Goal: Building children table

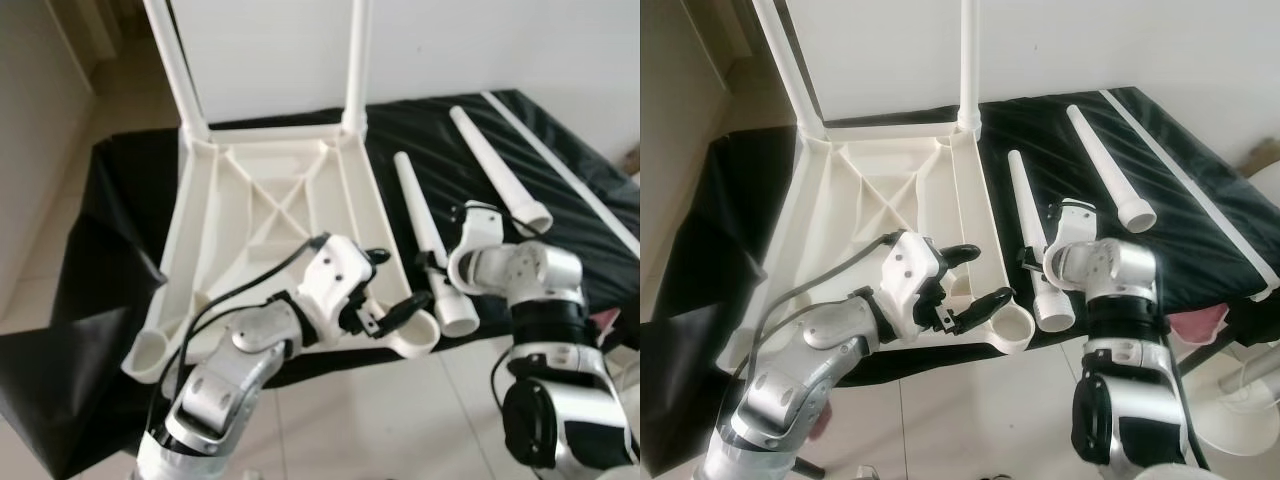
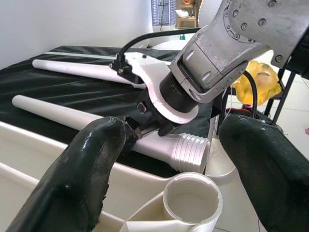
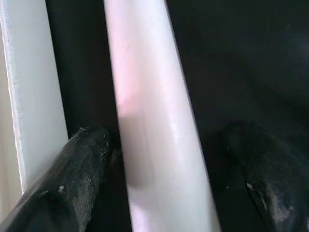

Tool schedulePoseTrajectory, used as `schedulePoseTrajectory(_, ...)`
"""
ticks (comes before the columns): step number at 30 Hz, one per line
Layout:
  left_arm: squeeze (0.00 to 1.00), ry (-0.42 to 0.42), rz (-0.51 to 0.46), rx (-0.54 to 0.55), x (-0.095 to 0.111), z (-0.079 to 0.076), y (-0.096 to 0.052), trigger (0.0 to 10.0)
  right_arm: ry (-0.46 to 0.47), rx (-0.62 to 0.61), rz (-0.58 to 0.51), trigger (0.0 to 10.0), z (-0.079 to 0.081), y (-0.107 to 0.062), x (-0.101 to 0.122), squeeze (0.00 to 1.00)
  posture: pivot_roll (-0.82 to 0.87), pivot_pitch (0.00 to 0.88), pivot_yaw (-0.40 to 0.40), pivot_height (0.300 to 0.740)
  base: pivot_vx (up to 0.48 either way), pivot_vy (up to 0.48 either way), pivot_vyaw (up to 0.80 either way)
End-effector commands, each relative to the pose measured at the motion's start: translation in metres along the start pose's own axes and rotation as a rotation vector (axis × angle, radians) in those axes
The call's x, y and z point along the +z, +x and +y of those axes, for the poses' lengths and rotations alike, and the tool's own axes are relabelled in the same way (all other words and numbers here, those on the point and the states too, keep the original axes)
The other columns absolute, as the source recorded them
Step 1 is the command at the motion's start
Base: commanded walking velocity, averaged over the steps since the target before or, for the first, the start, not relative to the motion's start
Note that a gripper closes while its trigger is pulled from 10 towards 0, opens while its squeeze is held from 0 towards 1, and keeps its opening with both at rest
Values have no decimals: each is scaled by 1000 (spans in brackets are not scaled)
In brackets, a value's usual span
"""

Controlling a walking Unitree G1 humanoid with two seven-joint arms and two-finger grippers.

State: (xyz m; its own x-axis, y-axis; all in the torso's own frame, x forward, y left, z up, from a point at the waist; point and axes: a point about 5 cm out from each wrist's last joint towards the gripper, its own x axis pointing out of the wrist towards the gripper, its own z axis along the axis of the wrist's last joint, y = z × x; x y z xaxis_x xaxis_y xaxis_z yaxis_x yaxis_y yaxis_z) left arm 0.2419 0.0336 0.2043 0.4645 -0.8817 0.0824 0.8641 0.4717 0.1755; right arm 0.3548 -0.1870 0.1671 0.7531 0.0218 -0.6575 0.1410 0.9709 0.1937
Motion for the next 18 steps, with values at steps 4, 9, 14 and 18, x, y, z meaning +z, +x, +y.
schedulePoseTrajectory(4, 0, -19, 7, 84, 0, 3, -4, 10000, 25, 16, 134, 10000, 0, 3, -9, 0, 54, 110, -49, 740, 0, 0, 0)
schedulePoseTrajectory(9, 0, -23, 4, 100, 1, 5, -3, 10000, 48, 34, 162, 3765, 1, 7, -11, 0, 59, 123, -53, 740, 0, 0, 0)
schedulePoseTrajectory(14, 0, -22, 5, 117, 2, 8, -3, 10000, 49, 55, 169, 0, 2, 10, -11, 0, 64, 122, -59, 740, 0, 0, 0)
schedulePoseTrajectory(18, 0, -23, 4, 127, 2, 10, -3, 10000, 52, 54, 179, 0, 2, 12, -12, 0, 65, 121, -61, 740, 0, 0, 0)
